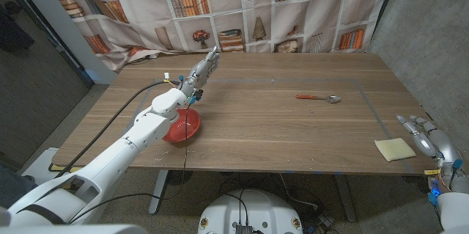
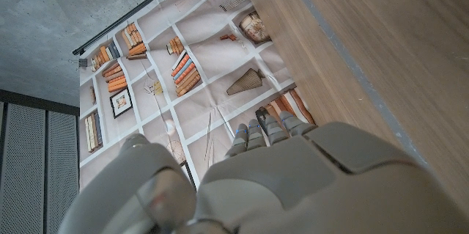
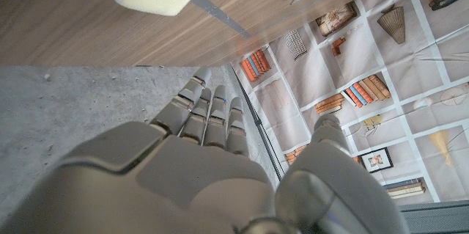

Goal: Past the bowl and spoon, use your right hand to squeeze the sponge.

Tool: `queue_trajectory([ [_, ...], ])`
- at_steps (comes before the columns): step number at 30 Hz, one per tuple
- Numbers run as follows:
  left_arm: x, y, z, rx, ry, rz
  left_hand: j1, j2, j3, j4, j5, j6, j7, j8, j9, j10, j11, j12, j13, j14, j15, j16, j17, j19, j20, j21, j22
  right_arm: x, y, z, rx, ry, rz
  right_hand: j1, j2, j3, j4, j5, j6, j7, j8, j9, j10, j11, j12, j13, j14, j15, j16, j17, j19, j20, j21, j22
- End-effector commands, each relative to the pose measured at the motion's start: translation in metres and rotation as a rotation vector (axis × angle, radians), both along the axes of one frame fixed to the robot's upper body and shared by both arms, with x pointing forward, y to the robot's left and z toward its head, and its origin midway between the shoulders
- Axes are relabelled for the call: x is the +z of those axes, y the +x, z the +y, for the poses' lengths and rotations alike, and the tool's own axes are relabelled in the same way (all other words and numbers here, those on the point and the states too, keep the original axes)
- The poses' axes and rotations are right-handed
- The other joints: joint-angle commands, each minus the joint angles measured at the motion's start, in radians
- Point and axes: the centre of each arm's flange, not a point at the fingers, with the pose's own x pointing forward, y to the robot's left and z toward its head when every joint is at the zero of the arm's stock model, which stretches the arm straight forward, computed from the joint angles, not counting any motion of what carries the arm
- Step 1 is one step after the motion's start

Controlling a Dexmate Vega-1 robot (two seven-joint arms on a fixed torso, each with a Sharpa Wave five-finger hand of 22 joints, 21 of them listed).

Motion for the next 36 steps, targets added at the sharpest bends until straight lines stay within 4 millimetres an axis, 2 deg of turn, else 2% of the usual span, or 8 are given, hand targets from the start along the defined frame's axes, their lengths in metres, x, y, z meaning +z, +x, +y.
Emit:
queue_trajectory([
  [1,0.004,0.001,-0.003,-0.009,0.006,-0.004,0.004,0.0,-0.002,-0.004,-0.001,0.003,0.0,0.0,0.003,0.003,-0.002,-0.001,0.003,0.002,0.001,-0.001,0.004,-0.003,0.003,-0.003,0.002,-0.005,0.008,-0.004,-0.14,-0.153,0.089,0.018,-0.003,0.004,-0.006,0.003,0.006,-0.008,0.003,0.002,0.013,-0.009,0.005,0.006,0.004,-0.006,0.002,0.004,-0.002,-0.002,0.0,0.002],
  [9,0.004,-0.003,-0.002,-0.003,0.005,-0.008,0.005,0.002,-0.004,-0.004,-0.003,-0.003,-0.001,-0.003,0.003,-0.002,-0.001,-0.004,0.003,-0.004,0.001,-0.003,0.004,-0.01,0.007,-0.006,0.003,-0.007,0.015,-0.012,-0.157,-0.177,0.145,0.023,-0.008,0.003,-0.006,0.004,0.001,-0.017,0.0,0.003,0.005,-0.009,0.001,0.006,0.001,-0.009,0.001,0.004,-0.008,-0.001,-0.003,0.002],
  [19,0.005,-0.004,-0.001,-0.003,0.01,-0.01,0.007,0.004,-0.005,-0.005,-0.004,-0.007,-0.001,-0.006,0.004,-0.01,0.001,-0.007,0.003,-0.01,0.002,-0.005,0.004,-0.019,0.01,-0.01,0.003,-0.012,0.02,-0.011,-0.195,-0.222,0.203,0.027,-0.018,-0.002,-0.003,0.005,0.015,-0.032,0.003,0.003,0.01,-0.024,0.002,0.006,-0.002,-0.012,0.001,0.005,-0.037,0.021,-0.013,0.002],
  [36,0.007,-0.003,0.003,-0.004,0.012,-0.01,0.008,0.006,-0.007,-0.005,-0.005,-0.006,0.001,-0.006,0.004,-0.007,-0.002,-0.007,0.004,-0.008,0.0,-0.004,0.004,-0.02,0.01,-0.01,0.003,-0.02,0.025,-0.002,-0.205,-0.295,0.289,0.042,-0.027,-0.001,-0.006,0.009,0.029,-0.043,0.007,0.003,0.017,-0.028,0.004,0.006,0.004,-0.016,0.003,0.004,-0.03,0.023,-0.01,0.001],
])
